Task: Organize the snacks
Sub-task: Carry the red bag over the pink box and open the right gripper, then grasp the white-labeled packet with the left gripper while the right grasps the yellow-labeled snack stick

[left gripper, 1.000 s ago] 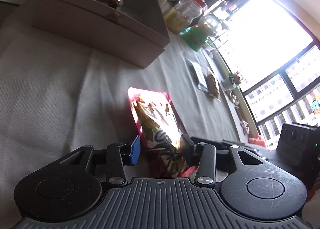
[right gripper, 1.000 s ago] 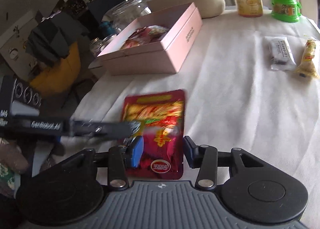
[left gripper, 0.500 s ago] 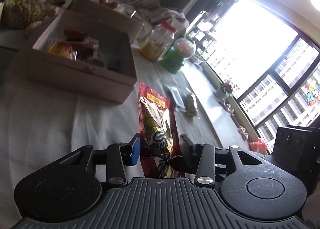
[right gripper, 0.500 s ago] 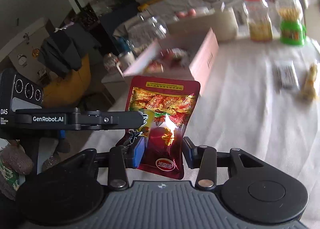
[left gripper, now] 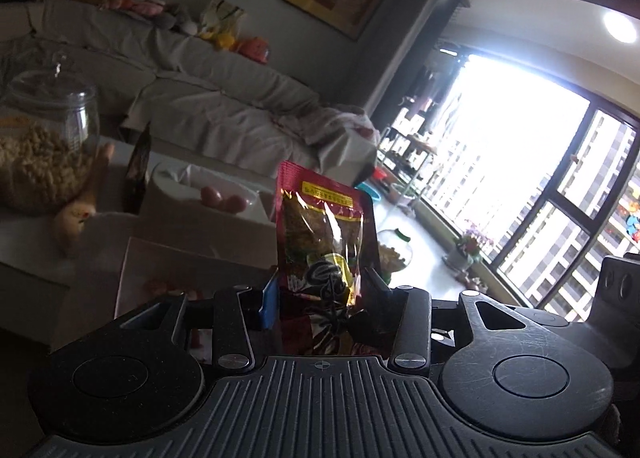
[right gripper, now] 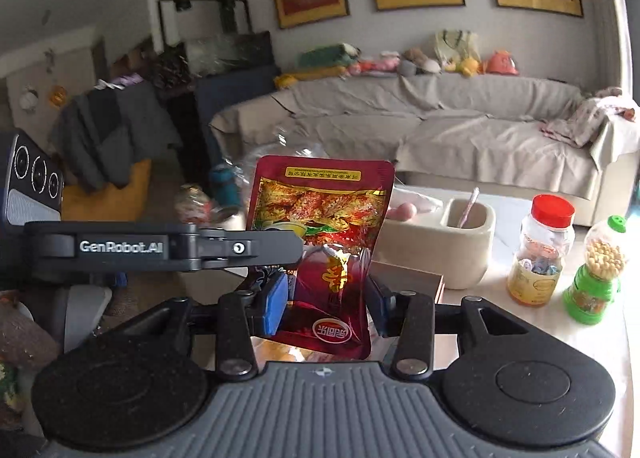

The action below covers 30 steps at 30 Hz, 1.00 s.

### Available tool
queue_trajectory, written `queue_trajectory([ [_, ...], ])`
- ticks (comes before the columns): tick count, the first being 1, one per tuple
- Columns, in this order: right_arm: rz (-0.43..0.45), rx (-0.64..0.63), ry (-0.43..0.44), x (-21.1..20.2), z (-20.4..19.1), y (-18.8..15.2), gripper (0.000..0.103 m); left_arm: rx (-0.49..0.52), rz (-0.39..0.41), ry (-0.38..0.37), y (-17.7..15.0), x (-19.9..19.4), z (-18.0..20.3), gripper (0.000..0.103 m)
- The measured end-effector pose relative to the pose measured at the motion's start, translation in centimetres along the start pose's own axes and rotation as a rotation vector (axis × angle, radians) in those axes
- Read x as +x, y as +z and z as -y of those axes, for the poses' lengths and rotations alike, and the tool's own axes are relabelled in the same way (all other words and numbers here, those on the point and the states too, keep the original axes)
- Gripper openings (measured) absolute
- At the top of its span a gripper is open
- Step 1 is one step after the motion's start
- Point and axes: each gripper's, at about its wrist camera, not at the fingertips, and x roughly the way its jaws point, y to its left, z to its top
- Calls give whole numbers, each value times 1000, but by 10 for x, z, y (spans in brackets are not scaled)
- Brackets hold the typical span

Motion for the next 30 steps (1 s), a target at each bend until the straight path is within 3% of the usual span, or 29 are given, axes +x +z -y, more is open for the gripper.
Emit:
queue_trajectory([
  [3,-67,53,-25,42,16,3,47,-40,-74,47,-3,43,-39,48],
  [6,-157,112,-47,74,39,0,49,-65,-110,176,-11,65,-72,48],
  [8,-166,100,-81,76,52,-5,52,-40,-103,221,-14,61,-81,48],
  [10,-149,54,-137,65,65,-14,63,-25,-74,248,-15,48,-81,48],
  [13,-116,10,-249,40,93,-32,67,54,7,297,-16,31,-59,48],
  [16,-104,55,-368,18,134,-51,68,139,51,254,-26,19,-17,48],
  [18,-109,127,-427,9,168,-64,68,174,41,171,-37,23,12,48],
  [23,-159,237,-509,3,218,-104,68,257,-128,-28,-73,69,71,48],
  [26,-173,245,-524,7,228,-126,68,248,-242,-47,-95,107,89,48],
  [30,-182,334,-462,14,240,-152,65,195,-312,-29,-106,149,101,47],
])
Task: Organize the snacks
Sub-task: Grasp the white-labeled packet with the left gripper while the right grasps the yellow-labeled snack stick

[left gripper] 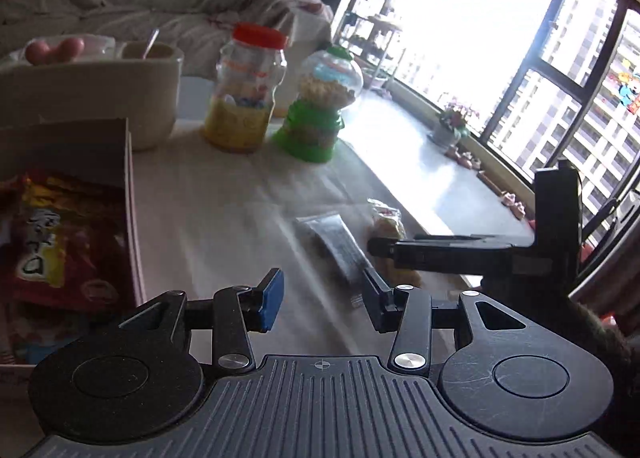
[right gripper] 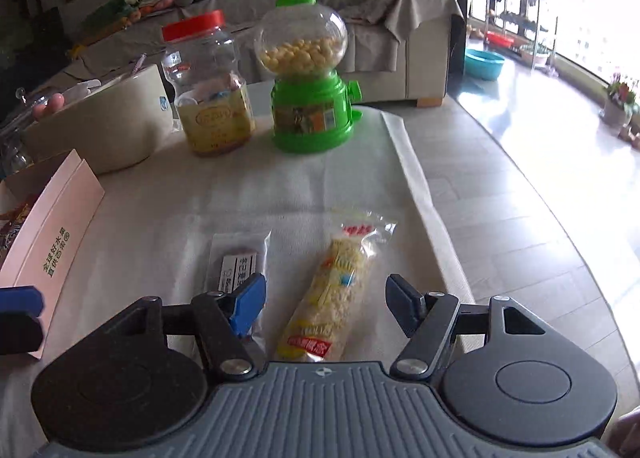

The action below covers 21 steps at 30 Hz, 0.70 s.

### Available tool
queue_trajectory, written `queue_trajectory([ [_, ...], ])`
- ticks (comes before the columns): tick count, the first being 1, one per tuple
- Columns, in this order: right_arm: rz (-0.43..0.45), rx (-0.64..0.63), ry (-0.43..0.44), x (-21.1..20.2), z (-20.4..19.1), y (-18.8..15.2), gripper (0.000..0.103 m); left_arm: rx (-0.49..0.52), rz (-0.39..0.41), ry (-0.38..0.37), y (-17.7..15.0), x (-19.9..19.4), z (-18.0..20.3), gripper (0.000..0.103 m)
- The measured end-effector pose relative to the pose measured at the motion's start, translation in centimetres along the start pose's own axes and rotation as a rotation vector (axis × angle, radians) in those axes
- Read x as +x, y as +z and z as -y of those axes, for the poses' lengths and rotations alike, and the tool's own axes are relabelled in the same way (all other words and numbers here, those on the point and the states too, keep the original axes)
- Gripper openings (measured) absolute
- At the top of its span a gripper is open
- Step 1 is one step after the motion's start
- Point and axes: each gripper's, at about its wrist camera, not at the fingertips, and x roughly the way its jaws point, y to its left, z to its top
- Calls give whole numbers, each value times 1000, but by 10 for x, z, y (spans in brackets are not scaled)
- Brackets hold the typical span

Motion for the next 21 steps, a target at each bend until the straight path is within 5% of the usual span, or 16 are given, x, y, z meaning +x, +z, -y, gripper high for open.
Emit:
queue_trajectory([
  [4,20,-35,-3,-8,-2,-15,30,-6,-41,23,7,36,8,48],
  [13,24,-100,47,-70,-16,-67,29,14,-95,97,18,114,29,48],
  [21,91,-100,8,-100,-27,-107,31,382,-72,215,-5,131,73,54],
])
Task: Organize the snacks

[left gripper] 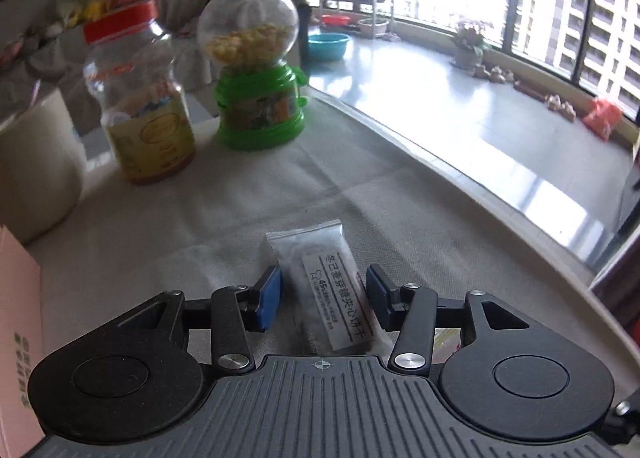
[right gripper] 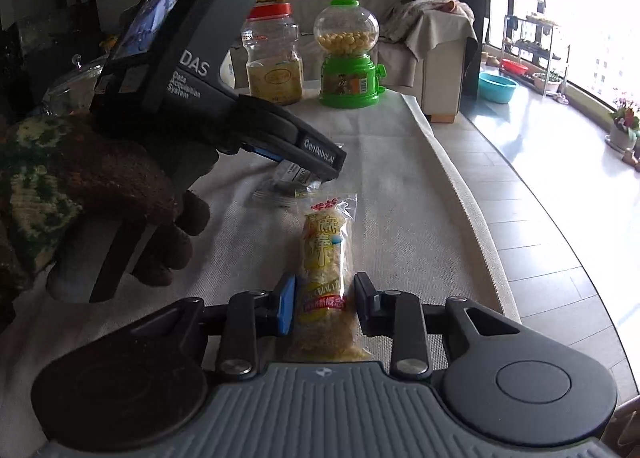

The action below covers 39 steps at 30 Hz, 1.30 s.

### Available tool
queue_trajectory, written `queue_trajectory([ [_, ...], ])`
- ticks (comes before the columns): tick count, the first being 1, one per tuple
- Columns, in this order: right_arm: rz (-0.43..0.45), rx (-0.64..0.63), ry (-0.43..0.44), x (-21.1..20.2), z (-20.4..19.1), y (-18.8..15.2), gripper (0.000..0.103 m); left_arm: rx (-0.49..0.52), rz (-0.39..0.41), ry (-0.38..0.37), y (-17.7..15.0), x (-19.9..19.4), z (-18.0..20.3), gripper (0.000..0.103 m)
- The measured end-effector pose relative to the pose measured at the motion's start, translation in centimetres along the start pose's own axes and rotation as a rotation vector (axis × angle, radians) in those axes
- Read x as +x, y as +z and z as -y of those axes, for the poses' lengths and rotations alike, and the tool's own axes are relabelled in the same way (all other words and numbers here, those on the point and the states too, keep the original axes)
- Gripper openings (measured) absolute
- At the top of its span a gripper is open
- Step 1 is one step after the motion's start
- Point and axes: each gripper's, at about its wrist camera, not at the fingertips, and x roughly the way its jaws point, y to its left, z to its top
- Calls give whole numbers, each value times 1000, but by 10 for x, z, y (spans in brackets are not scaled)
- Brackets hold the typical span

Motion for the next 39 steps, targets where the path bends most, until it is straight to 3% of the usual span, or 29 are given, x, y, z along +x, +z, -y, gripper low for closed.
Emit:
queue_trajectory([
  [5,22,-19,-26,-3,-5,-6,31,-66,-37,-54,-1,-9,-11,50],
  [9,33,13,-3,-3,2,-6,32,-76,-37,-76,-8,-16,-17,42],
  [15,48,84,34,-5,15,-8,31,-69,-39,-111,-30,-42,-12,40],
  [23,45,79,45,-5,14,-8,30,-162,-32,-186,-97,-120,-29,40],
  [28,29,59,42,-6,8,-5,30,-299,-6,-112,-158,-181,-55,40],
  [32,-18,40,190,-15,-18,-1,29,-416,-37,4,-184,-204,-79,40],
  [39,-115,-32,366,-31,-76,-7,29,-433,-1,-49,-193,-219,-74,40],
])
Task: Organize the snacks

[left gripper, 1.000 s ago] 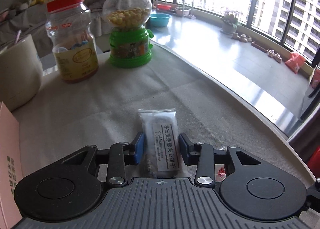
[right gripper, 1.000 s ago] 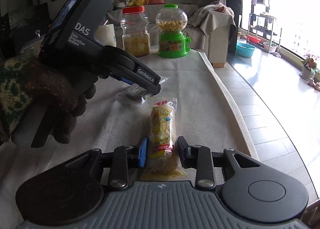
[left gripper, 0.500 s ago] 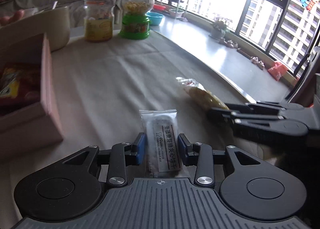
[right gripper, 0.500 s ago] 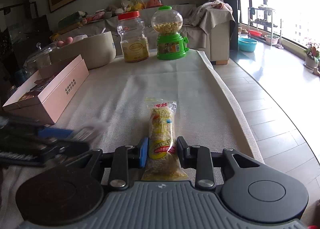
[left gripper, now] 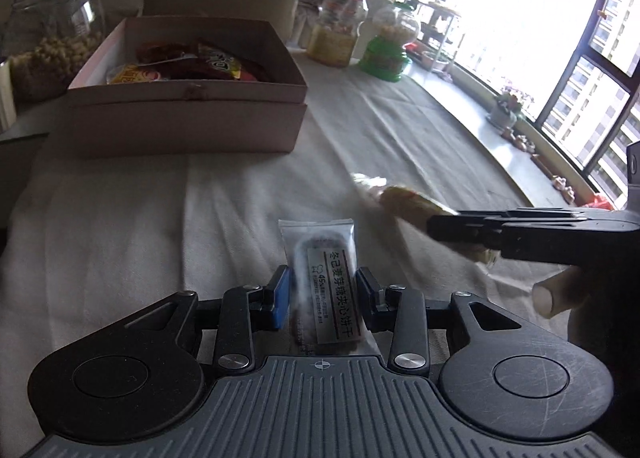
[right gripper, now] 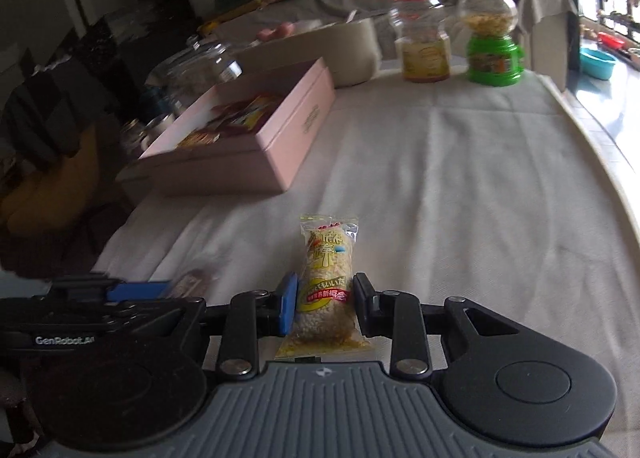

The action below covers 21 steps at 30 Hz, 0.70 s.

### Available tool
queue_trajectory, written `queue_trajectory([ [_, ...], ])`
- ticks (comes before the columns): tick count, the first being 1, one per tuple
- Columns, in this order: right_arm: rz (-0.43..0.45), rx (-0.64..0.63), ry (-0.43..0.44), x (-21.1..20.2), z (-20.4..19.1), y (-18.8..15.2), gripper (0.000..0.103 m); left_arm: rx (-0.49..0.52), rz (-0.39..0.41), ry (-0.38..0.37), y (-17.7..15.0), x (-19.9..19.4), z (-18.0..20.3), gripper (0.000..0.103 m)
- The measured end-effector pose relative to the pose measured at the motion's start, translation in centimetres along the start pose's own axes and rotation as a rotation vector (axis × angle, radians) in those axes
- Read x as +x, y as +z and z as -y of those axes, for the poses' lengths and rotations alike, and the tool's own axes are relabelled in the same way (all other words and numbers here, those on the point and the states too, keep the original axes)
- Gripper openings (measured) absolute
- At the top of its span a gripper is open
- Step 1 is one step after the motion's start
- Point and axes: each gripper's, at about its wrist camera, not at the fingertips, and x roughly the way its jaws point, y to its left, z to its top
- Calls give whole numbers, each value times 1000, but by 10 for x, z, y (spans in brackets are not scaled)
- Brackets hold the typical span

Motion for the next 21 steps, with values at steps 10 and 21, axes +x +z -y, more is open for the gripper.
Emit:
queue_trajectory([
  [10,-95,-212,-28,-19,-40,-20,42,13,20,27,-17,-13,3,40],
  [21,-112,-212,-111,23,-46,-5,48,32,-18,83,-29,-7,4,41],
])
